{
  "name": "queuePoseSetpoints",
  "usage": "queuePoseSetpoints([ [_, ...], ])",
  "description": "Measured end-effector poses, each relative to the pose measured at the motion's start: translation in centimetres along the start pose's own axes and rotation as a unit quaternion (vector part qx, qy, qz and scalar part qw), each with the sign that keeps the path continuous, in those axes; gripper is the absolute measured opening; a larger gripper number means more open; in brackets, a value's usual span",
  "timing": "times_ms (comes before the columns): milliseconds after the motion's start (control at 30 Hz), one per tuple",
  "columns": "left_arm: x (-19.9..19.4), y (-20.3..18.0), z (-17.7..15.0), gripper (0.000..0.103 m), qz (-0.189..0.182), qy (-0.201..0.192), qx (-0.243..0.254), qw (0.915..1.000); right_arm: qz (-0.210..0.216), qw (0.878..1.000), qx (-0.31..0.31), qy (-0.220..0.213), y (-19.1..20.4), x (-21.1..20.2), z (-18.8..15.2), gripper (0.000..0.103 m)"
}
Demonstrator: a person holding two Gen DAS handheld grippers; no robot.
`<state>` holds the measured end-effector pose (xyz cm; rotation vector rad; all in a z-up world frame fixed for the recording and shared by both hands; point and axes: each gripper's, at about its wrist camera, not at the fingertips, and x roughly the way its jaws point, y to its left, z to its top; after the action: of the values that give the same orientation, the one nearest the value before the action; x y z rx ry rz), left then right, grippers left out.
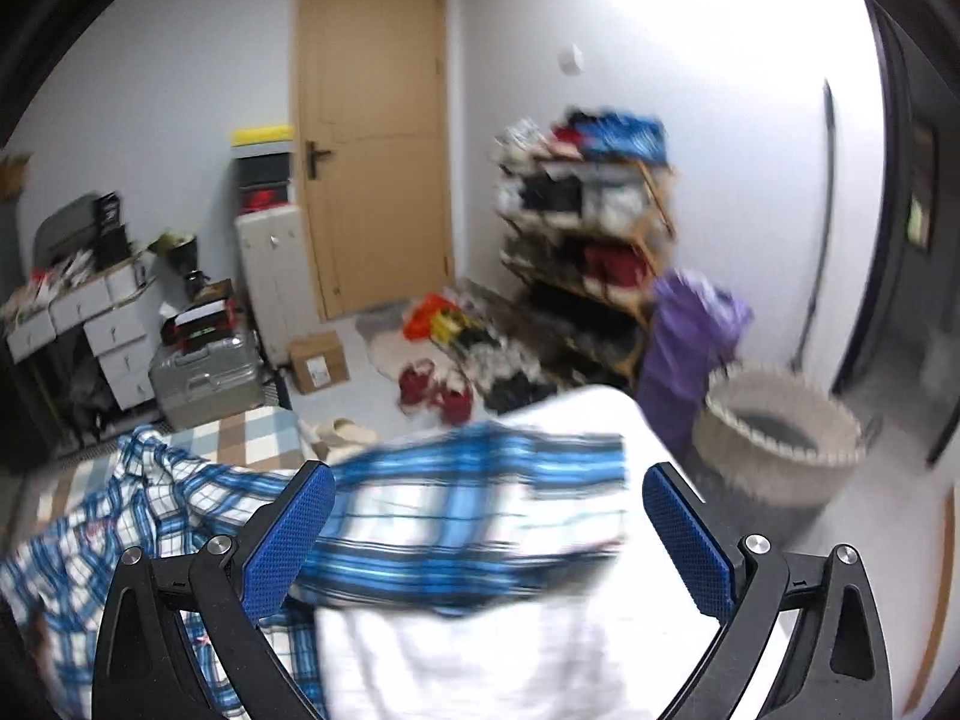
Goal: Fold large clothes
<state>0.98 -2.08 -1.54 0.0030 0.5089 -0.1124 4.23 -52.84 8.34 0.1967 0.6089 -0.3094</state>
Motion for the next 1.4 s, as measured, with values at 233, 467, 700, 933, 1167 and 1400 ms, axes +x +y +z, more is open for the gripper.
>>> queuePoseSetpoints([
  [233,0.1,-0.5,-0.2,0.102,0.011,0.005,0.012,0.9999,-0.044,0.995,-0.022,0.082,0.1,4.6,-0.6,0.086],
  [467,-0.2,0.5,-0.5,0.102,0.037,0.004,0.032,0.9988,-0.102,0.989,-0.080,0.072,2.4,6.0,0.5,0.017],
  [700,-0.3,2.3,-0.4,0.102,0.046,0.004,0.018,0.9988,-0.096,0.995,-0.038,0.007,3.0,3.7,5.5,0.010],
  [933,-0.5,3.5,-0.6,0.102,0.057,0.002,0.017,0.9982,-0.148,0.985,-0.037,-0.078,5.8,1.2,11.9,0.010],
  [1167,-1.1,5.5,-0.6,0.102,0.070,-0.003,0.015,0.9974,-0.130,0.986,-0.036,-0.098,8.9,1.4,13.1,0.010],
  [1400,-2.5,9.1,0.0,0.102,0.086,-0.023,-0.031,0.9955,-0.020,0.985,-0.084,-0.151,17.0,-1.9,11.4,0.010],
])
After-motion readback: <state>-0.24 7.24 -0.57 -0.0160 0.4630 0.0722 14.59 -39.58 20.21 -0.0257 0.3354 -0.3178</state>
